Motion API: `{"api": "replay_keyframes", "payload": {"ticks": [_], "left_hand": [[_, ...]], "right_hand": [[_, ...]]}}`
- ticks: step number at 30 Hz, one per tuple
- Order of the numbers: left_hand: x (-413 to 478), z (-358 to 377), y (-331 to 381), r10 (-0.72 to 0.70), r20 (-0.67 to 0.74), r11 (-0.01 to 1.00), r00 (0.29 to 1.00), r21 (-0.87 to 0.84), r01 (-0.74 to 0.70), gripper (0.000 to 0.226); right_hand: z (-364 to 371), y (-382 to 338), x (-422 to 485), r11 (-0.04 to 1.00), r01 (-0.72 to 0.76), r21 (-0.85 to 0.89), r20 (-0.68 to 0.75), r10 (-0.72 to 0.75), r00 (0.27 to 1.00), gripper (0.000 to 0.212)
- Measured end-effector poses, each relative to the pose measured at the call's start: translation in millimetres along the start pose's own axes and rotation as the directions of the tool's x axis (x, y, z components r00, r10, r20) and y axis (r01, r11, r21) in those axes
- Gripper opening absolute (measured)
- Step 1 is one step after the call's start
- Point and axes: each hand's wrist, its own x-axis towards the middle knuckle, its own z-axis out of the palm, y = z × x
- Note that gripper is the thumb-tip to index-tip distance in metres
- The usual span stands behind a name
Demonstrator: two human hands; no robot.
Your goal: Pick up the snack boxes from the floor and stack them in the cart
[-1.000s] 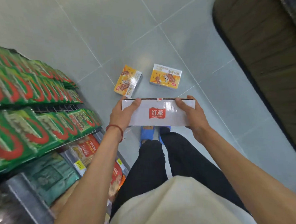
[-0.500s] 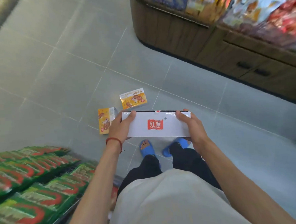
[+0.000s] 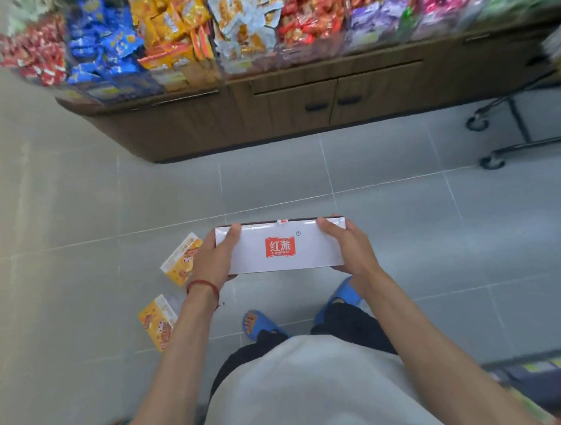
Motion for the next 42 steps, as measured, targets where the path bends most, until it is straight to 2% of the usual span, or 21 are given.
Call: {"api": "replay_keyframes", "payload": {"ticks": [4, 10, 14, 25, 30, 36, 42], "left_hand": [[-3.6, 77.1, 48.6, 0.043, 0.069, 0.997, 0.997, 0.069, -0.048, 0.048], [-11.3, 191.0, 120.4, 0.131, 0.220, 0.974, 0.967, 0.155, -0.167, 0.039], [-13.5, 254.6, 160.2, 0.165, 0.311, 0.944, 0.936, 0.226, -0.241, 0.030], [26.0, 443.0, 262.3, 0.144, 0.511, 0.870, 0.847, 0.342, -0.354, 0.025], [50.9, 527.6, 323.3, 0.109, 0.594, 0.780, 0.797, 0.447, -0.439, 0.033], [46.3, 625.6, 399.3, 0.159, 0.686, 0.696, 0.710, 0.432, -0.573, 0.021], [36.4, 726.2, 448.1, 0.151, 0.698, 0.720, 0.700, 0.408, -0.562, 0.018]], "right_hand": [[-74.8, -31.1, 16.3, 0.997, 0.036, 0.071, -0.070, -0.031, 0.997, 0.022], [-173.2, -65.9, 34.5, 0.980, 0.088, 0.176, -0.211, -0.050, 0.976, 0.017], [-225.5, -81.8, 47.8, 0.963, 0.100, 0.252, -0.288, -0.024, 0.957, 0.021], [-348.0, -141.8, 131.5, 0.899, 0.137, 0.415, -0.485, 0.091, 0.869, 0.022], [-402.7, -186.2, 169.3, 0.874, 0.140, 0.466, -0.544, 0.158, 0.824, 0.021], [-472.9, -243.2, 200.7, 0.844, 0.191, 0.502, -0.594, 0.176, 0.785, 0.017], [-558.8, -286.4, 237.3, 0.827, 0.299, 0.476, -0.685, 0.135, 0.716, 0.018]]}}
